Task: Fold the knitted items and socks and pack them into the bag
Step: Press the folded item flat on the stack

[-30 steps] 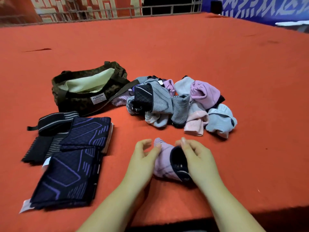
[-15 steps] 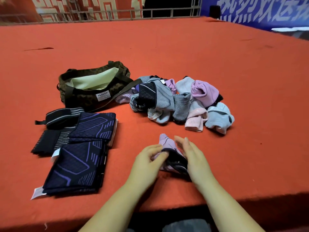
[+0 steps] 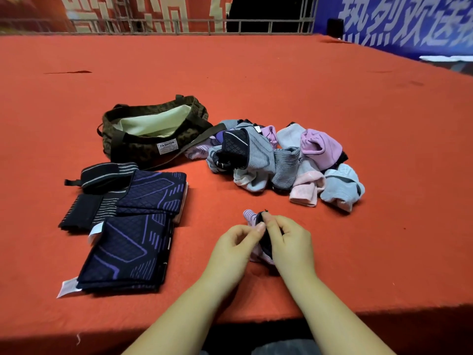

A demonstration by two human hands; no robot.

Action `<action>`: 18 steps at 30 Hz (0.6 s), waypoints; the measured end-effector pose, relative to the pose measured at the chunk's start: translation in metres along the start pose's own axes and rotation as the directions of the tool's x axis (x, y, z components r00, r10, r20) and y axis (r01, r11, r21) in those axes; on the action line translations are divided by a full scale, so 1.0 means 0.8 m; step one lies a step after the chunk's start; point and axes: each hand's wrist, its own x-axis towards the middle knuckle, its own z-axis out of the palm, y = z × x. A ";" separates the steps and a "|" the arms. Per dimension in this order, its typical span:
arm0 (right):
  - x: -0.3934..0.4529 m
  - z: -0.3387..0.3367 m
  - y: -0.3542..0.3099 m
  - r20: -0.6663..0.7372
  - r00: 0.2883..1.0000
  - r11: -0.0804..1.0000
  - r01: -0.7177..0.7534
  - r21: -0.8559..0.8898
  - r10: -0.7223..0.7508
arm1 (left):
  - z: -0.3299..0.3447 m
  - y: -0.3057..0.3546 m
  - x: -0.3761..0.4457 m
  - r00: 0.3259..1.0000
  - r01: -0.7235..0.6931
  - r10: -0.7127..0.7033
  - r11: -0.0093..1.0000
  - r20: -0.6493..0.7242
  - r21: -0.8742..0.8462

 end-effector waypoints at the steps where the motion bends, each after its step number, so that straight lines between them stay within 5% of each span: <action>1: 0.001 0.003 -0.003 -0.006 1.000 1.000 -0.020 -0.004 0.020 | 0.005 -0.004 0.001 0.999 -0.002 0.003 1.000 -0.052 0.011; 6: 0.007 0.008 -0.008 -0.076 0.991 0.993 -0.105 0.062 0.110 | 0.012 -0.020 0.008 0.967 0.057 -0.079 0.994 -0.242 -0.096; 8: 0.007 0.008 -0.009 -0.070 0.992 0.994 -0.103 0.040 0.105 | 0.013 -0.017 0.006 0.976 0.060 -0.087 0.989 -0.198 -0.138; 11: 0.007 0.013 -0.014 0.003 0.982 0.975 -0.190 0.115 0.191 | 0.022 -0.006 -0.003 0.996 0.069 -0.078 0.984 -0.051 -0.167; 18: 0.009 0.014 -0.030 0.177 0.918 0.870 -0.395 0.297 0.356 | 0.016 -0.011 0.002 0.945 0.142 -0.218 0.946 -0.245 -0.292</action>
